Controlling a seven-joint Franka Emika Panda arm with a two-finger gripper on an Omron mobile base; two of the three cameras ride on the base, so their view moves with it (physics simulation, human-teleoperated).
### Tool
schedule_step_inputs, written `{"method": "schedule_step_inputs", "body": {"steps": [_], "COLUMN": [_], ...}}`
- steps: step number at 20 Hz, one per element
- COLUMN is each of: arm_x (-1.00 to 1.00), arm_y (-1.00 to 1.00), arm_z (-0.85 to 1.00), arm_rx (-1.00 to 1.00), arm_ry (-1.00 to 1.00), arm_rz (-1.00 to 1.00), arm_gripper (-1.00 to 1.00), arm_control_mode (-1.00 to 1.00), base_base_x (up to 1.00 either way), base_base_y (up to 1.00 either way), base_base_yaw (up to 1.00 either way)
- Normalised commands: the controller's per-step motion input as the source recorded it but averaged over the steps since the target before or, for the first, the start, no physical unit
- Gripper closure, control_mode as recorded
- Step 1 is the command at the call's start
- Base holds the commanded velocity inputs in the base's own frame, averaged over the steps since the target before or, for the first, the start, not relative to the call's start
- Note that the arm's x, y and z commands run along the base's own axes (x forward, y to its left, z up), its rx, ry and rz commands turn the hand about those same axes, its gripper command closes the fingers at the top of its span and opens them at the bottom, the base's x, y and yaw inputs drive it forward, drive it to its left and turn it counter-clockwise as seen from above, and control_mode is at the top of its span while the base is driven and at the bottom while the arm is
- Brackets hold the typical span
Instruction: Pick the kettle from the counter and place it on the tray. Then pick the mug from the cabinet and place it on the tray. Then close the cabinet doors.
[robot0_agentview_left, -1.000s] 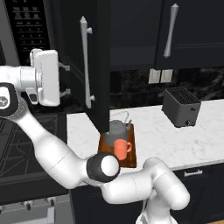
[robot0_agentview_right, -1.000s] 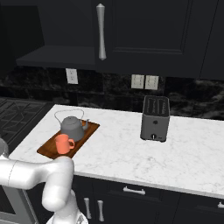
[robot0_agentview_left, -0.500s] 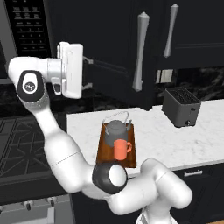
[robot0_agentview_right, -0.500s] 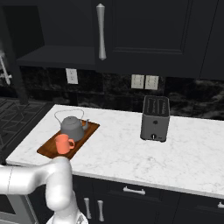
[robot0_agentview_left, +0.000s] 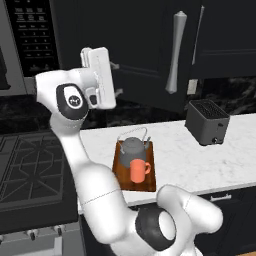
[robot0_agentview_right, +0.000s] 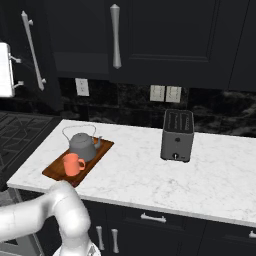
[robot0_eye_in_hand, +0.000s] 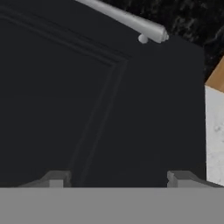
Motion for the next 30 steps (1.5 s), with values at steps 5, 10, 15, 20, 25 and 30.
{"method": "schedule_step_inputs", "body": {"steps": [5, 10, 15, 20, 25, 30], "arm_x": [0.15, 0.55, 0.81, 0.95, 1.0, 0.98], "arm_y": [-0.63, -0.67, -0.48, -0.29, -0.02, -0.02], "arm_z": [0.01, 0.0, 0.03, 0.02, -0.01, -0.01], "arm_rx": [0.0, 0.06, 0.08, 0.12, 0.09, 0.09], "arm_ry": [0.02, 0.06, 0.08, 0.04, 0.0, 0.08], "arm_rz": [0.54, 0.47, 0.38, 0.27, 0.07, 0.02], "arm_gripper": [-1.0, -1.0, -1.0, -1.0, -1.0, -1.0], "arm_control_mode": [-1.0, -1.0, -1.0, -1.0, -1.0, -1.0], "base_base_x": [0.0, 0.0, 0.0, 0.0, 0.0, 0.0], "base_base_y": [0.0, 0.0, 0.0, 0.0, 0.0, 0.0], "base_base_yaw": [0.0, 0.0, 0.0, 0.0, 0.0, 0.0]}}
